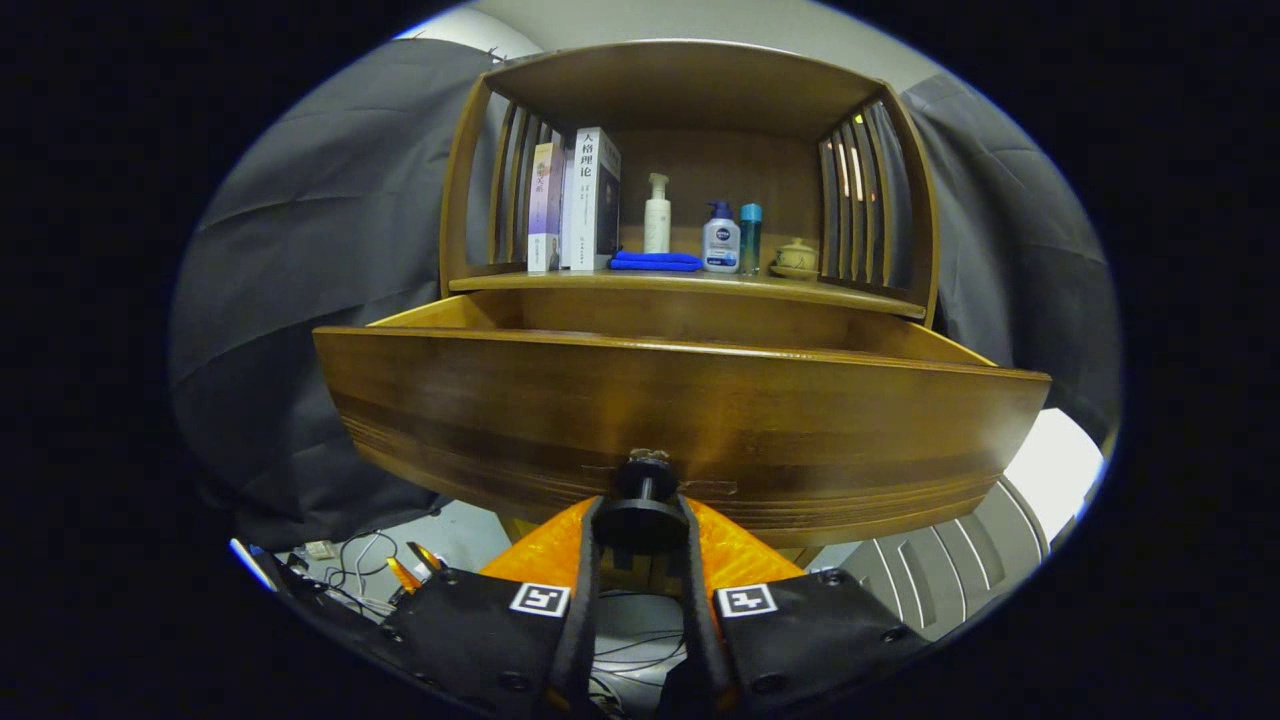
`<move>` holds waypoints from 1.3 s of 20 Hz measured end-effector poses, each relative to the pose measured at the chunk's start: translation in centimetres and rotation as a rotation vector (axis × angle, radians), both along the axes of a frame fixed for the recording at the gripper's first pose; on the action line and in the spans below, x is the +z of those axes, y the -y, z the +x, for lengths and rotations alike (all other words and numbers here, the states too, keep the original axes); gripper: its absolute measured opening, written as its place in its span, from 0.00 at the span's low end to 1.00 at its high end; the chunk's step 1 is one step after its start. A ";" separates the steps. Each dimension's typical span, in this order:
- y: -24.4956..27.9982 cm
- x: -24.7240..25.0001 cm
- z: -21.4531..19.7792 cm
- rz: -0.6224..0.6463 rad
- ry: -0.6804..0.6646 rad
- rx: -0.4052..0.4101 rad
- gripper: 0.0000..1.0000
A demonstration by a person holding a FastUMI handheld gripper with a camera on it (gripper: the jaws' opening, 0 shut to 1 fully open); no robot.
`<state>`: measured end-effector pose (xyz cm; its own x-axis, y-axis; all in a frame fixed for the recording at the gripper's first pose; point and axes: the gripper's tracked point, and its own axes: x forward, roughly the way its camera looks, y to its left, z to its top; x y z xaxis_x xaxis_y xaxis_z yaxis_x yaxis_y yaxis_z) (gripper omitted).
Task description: Pull open the drawer, take out the items inside it, and place them on the countertop above the cabinet.
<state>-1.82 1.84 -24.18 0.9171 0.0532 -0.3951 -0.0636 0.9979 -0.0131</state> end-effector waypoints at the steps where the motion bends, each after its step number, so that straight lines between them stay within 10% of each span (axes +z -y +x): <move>1: -0.1 0.6 0.0 0.010 0.011 0.008 0.57; 5: 0.5 5.2 -0.7 0.025 0.071 0.027 1.00; 14: 1.7 14.6 2.5 0.014 0.104 0.048 0.96; 26: 1.5 8.5 11.2 0.027 -0.303 0.105 0.97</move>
<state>9.35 0.38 -15.73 0.7468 0.1550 -0.6468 -0.1628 0.9855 0.0482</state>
